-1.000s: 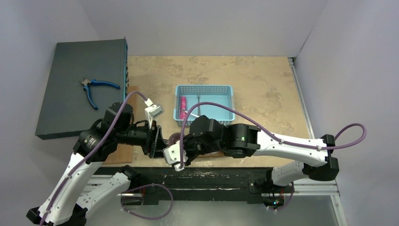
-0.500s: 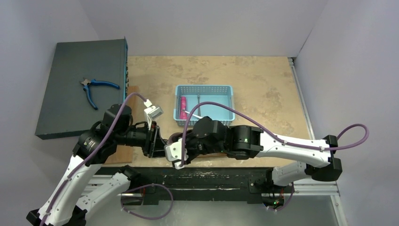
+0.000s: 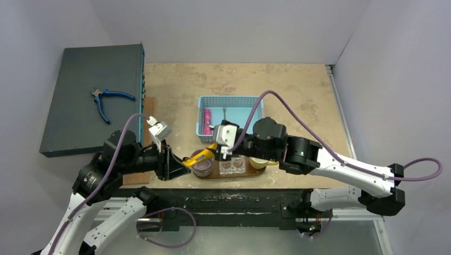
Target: Prepare toiletry sets of a toothbrush and toothpaste on the tray
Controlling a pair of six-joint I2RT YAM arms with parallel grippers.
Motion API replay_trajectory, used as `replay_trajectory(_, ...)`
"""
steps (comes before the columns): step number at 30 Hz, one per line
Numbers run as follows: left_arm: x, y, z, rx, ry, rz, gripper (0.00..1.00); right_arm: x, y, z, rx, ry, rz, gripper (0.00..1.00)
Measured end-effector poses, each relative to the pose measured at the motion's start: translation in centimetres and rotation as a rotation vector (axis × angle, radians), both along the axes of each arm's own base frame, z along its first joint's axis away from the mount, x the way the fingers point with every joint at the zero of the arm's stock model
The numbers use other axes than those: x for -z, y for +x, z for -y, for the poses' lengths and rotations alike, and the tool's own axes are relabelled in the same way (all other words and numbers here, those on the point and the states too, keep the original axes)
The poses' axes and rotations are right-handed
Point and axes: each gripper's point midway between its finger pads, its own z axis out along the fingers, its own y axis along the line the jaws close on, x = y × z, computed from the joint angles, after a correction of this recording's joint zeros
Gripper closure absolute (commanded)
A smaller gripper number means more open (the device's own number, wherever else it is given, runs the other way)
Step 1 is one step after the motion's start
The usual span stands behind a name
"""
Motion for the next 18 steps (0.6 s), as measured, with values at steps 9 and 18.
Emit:
replay_trajectory(9, -2.2, 0.0, -1.4, -0.097, -0.087, 0.150, 1.00, -0.8, 6.0, 1.9, 0.192, 0.145, -0.225, 0.35)
replay_trajectory(18, -3.3, -0.5, -2.2, -0.154, -0.168, 0.216, 1.00, -1.2, 6.2, 1.4, 0.091, 0.238, -0.461, 0.33)
